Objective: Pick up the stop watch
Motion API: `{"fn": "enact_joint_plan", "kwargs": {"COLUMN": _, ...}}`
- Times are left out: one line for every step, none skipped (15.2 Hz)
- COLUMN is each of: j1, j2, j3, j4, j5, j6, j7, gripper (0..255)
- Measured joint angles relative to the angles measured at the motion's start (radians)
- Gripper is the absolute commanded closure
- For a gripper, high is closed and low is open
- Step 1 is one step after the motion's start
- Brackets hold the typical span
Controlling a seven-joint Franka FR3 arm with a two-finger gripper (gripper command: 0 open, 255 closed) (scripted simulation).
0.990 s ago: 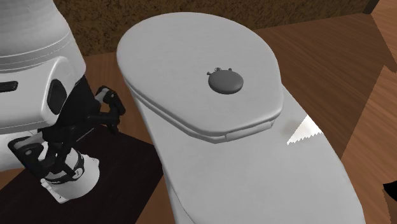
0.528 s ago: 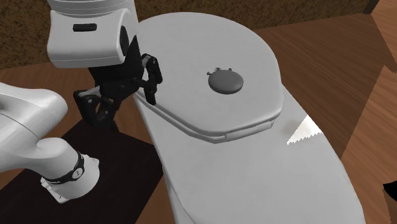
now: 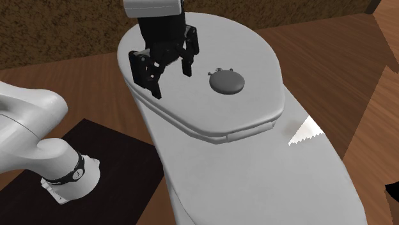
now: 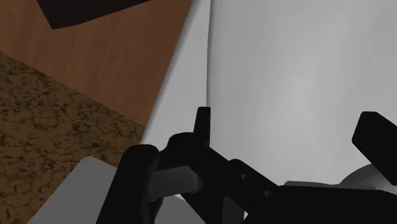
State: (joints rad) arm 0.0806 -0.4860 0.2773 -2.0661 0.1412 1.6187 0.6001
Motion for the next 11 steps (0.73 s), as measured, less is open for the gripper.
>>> {"fn": "enact_joint_plan", "kwargs": {"j1": -0.001, "j2": 0.021, "j3": 0.014, "j4": 0.026, "j5": 0.002, "j6": 0.003, "j7": 0.025, "gripper": 0}}
{"fn": "enact_joint_plan", "kwargs": {"j1": 0.0, "j2": 0.046, "j3": 0.033, "j4": 0.06, "j5": 0.003, "j6": 0.002, "j7": 0.056, "gripper": 0}}
{"fn": "enact_joint_plan", "kwargs": {"j1": 0.002, "j2": 0.066, "j3": 0.053, "j4": 0.082, "j5": 0.005, "j6": 0.01, "j7": 0.089, "gripper": 0}}
{"fn": "enact_joint_plan", "kwargs": {"j1": 0.002, "j2": 0.096, "j3": 0.073, "j4": 0.119, "j5": 0.002, "j6": 0.012, "j7": 0.121, "gripper": 0}}
{"fn": "enact_joint_plan", "kwargs": {"j1": 0.001, "j2": 0.128, "j3": 0.093, "j4": 0.152, "j5": -0.003, "j6": 0.019, "j7": 0.153, "gripper": 0}}
{"fn": "enact_joint_plan", "kwargs": {"j1": 0.0, "j2": 0.155, "j3": 0.108, "j4": 0.186, "j5": -0.009, "j6": 0.019, "j7": 0.182, "gripper": 0}}
{"fn": "enact_joint_plan", "kwargs": {"j1": 0.001, "j2": 0.185, "j3": 0.127, "j4": 0.229, "j5": -0.016, "j6": 0.013, "j7": 0.214, "gripper": 0}}
{"fn": "enact_joint_plan", "kwargs": {"j1": 0.001, "j2": 0.218, "j3": 0.145, "j4": 0.265, "j5": -0.026, "j6": 0.017, "j7": 0.246, "gripper": 0}}
{"fn": "enact_joint_plan", "kwargs": {"j1": 0.002, "j2": 0.234, "j3": 0.154, "j4": 0.285, "j5": -0.031, "j6": 0.016, "j7": 0.264, "gripper": 0}}
{"fn": "enact_joint_plan", "kwargs": {"j1": 0.002, "j2": 0.243, "j3": 0.159, "j4": 0.29, "j5": -0.034, "j6": 0.022, "j7": 0.273, "gripper": 0}}
{"fn": "enact_joint_plan", "kwargs": {"j1": 0.002, "j2": 0.247, "j3": 0.162, "j4": 0.285, "j5": -0.035, "j6": 0.032, "j7": 0.276, "gripper": 0}}
